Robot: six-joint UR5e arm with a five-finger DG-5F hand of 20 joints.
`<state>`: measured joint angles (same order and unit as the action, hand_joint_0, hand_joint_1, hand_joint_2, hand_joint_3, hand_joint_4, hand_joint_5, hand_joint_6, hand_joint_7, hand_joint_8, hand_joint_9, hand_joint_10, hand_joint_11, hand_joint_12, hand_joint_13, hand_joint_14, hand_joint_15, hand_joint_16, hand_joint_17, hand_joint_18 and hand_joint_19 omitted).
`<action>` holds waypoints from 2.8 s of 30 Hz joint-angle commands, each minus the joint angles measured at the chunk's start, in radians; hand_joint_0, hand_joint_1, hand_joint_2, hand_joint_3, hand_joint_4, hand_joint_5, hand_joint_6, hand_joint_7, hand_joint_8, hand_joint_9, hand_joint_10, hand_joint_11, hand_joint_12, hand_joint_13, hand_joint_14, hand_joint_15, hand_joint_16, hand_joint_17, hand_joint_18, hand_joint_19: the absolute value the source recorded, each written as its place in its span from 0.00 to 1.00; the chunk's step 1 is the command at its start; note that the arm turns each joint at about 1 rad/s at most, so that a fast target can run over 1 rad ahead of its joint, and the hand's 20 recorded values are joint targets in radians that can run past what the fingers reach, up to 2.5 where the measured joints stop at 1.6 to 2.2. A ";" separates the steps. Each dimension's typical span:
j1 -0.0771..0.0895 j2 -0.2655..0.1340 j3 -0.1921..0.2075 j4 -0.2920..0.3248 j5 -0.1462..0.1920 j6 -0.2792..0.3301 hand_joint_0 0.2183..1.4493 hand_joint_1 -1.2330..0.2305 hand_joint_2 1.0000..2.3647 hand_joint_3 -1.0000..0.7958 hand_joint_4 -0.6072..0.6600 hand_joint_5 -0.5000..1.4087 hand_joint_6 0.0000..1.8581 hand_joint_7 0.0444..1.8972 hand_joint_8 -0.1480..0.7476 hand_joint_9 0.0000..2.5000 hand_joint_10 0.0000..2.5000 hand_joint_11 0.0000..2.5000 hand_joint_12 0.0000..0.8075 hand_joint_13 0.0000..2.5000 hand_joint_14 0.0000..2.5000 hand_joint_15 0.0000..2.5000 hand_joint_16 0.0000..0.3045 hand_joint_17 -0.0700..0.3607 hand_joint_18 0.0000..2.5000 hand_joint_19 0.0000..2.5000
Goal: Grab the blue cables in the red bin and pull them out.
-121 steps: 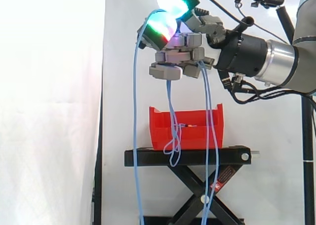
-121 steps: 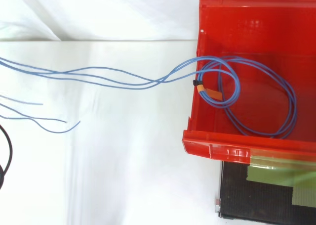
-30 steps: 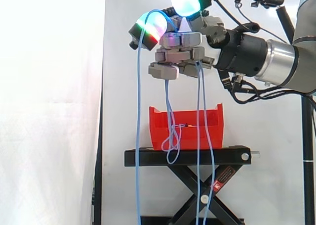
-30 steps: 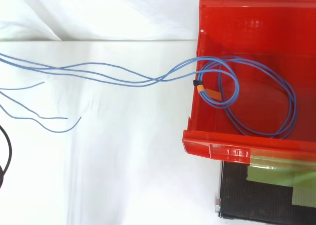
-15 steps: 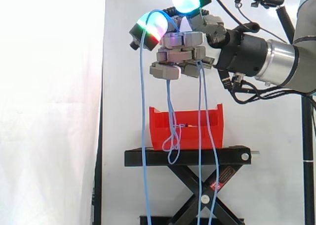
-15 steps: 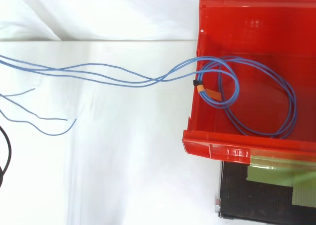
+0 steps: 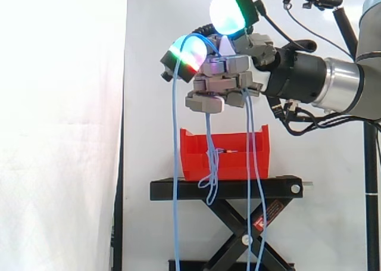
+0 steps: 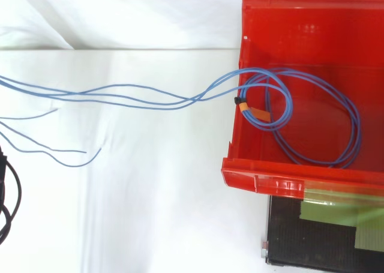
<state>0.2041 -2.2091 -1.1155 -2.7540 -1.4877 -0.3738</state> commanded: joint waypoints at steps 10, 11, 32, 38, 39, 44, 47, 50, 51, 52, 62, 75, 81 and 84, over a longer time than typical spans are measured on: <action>0.006 0.000 -0.029 0.002 0.003 0.006 0.33 0.28 0.00 0.00 0.80 0.79 0.03 0.39 0.55 0.65 0.06 0.71 0.53 0.54 0.57 0.38 0.19 0.46 0.46 0.50; 0.006 0.000 -0.029 0.002 0.001 0.008 0.33 0.28 0.00 0.00 0.80 0.80 0.01 0.40 0.54 0.66 0.06 0.70 0.54 0.55 0.57 0.39 0.18 0.45 0.46 0.50; 0.008 0.000 -0.029 -0.001 0.003 0.006 0.33 0.29 0.00 0.00 0.77 0.83 0.00 0.39 0.54 0.68 0.01 0.74 0.53 0.55 0.55 0.41 0.18 0.45 0.47 0.50; 0.009 0.000 -0.027 -0.001 0.003 0.008 0.32 0.31 0.00 0.00 0.77 0.84 0.00 0.39 0.54 0.69 0.00 0.74 0.55 0.56 0.54 0.40 0.19 0.46 0.48 0.49; 0.009 0.000 -0.029 -0.001 0.003 0.008 0.32 0.31 0.00 0.00 0.76 0.85 0.00 0.39 0.53 0.69 0.00 0.74 0.55 0.56 0.54 0.41 0.19 0.46 0.48 0.49; 0.009 0.000 -0.027 -0.001 0.004 0.019 0.31 0.32 0.00 0.00 0.75 0.86 0.00 0.38 0.54 0.69 0.00 0.74 0.54 0.57 0.53 0.41 0.19 0.47 0.48 0.48; 0.008 0.000 -0.027 -0.001 0.004 0.023 0.31 0.32 0.00 0.00 0.75 0.86 0.00 0.38 0.53 0.69 0.00 0.73 0.55 0.57 0.52 0.41 0.19 0.46 0.48 0.48; 0.009 0.000 -0.027 -0.001 0.003 0.025 0.32 0.31 0.00 0.00 0.75 0.86 0.00 0.38 0.53 0.69 0.00 0.73 0.54 0.57 0.52 0.42 0.19 0.46 0.48 0.49; 0.009 0.000 -0.029 -0.001 0.003 0.026 0.32 0.30 0.00 0.00 0.75 0.86 0.00 0.38 0.52 0.69 0.00 0.73 0.54 0.57 0.52 0.41 0.19 0.46 0.48 0.49; 0.009 0.000 -0.029 -0.001 0.003 0.025 0.32 0.30 0.00 0.00 0.74 0.86 0.00 0.38 0.53 0.69 0.00 0.74 0.54 0.57 0.52 0.42 0.19 0.46 0.48 0.49; 0.008 0.000 -0.027 -0.004 0.003 0.026 0.33 0.29 0.00 0.00 0.73 0.89 0.00 0.38 0.52 0.70 0.00 0.74 0.52 0.57 0.48 0.44 0.18 0.45 0.49 0.48; 0.009 0.000 -0.027 -0.004 0.003 0.026 0.34 0.25 0.00 0.00 0.70 0.90 0.00 0.38 0.49 0.72 0.00 0.73 0.52 0.59 0.43 0.47 0.18 0.44 0.49 0.48; 0.009 0.000 -0.027 -0.004 0.003 0.026 0.40 0.20 0.00 0.00 0.68 0.90 0.00 0.39 0.46 0.72 0.00 0.75 0.47 0.59 0.40 0.49 0.15 0.41 0.47 0.50; 0.009 0.000 -0.027 -0.004 0.004 0.026 0.43 0.20 0.00 0.00 0.70 0.89 0.00 0.40 0.46 0.71 0.00 0.75 0.46 0.59 0.39 0.50 0.15 0.40 0.47 0.51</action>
<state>0.2130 -2.2090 -1.1432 -2.7581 -1.4843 -0.3478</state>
